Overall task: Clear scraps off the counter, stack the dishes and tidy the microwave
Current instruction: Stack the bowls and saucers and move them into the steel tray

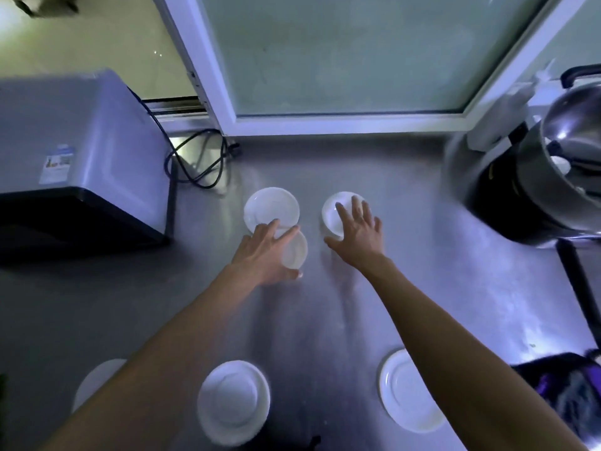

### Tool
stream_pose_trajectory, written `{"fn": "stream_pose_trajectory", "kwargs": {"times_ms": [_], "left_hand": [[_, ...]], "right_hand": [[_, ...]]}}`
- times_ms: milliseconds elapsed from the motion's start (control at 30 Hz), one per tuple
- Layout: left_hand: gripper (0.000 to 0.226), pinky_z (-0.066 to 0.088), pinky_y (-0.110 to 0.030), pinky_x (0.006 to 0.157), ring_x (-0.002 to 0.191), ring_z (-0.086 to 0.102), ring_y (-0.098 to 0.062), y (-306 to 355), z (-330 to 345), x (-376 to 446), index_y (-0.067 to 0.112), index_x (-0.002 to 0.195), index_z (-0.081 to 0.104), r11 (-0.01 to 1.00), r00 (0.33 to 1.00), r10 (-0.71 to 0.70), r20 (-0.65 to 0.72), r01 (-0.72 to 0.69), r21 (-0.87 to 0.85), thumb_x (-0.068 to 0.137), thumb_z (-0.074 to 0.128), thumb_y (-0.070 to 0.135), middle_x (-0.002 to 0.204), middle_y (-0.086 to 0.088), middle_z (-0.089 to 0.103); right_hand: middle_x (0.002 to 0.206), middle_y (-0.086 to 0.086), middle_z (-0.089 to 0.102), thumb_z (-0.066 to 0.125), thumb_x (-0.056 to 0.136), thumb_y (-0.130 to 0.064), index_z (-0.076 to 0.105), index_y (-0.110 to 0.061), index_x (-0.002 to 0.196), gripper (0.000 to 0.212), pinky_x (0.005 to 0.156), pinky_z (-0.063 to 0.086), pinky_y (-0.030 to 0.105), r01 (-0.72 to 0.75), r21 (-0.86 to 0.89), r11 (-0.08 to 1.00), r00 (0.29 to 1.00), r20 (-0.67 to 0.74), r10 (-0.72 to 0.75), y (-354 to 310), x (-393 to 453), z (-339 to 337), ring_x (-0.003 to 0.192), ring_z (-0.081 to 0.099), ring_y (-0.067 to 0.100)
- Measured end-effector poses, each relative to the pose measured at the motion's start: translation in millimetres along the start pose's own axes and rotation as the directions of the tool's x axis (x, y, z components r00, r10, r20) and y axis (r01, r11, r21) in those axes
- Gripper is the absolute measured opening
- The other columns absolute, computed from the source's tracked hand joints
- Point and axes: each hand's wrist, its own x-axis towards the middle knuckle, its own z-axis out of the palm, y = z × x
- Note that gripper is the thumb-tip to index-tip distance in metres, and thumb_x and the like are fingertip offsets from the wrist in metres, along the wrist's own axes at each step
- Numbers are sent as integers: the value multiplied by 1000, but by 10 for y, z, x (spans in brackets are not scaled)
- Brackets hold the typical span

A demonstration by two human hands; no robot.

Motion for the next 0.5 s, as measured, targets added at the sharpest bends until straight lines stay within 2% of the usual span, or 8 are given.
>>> {"fn": "stream_pose_trajectory", "kwargs": {"times_ms": [233,500], "left_hand": [[103,29,-50,112,146,13,-25,116,16,241,44,153,11,998,998,-54,13,55,-42,69,63,75,160,1,8],[100,30,-51,111,146,14,-28,101,56,258,47,149,10,994,996,-91,11,91,-63,69,63,75,161,-2,8]], "right_hand": [[167,5,-9,51,85,-73,8,-35,156,92,119,8,61,32,1,999,997,71,-32,115,422,31,153,-9,35],[167,5,-5,62,78,-71,6,-36,154,100,115,24,60,73,18,997,985,153,-75,133,575,71,152,-3,39]]}}
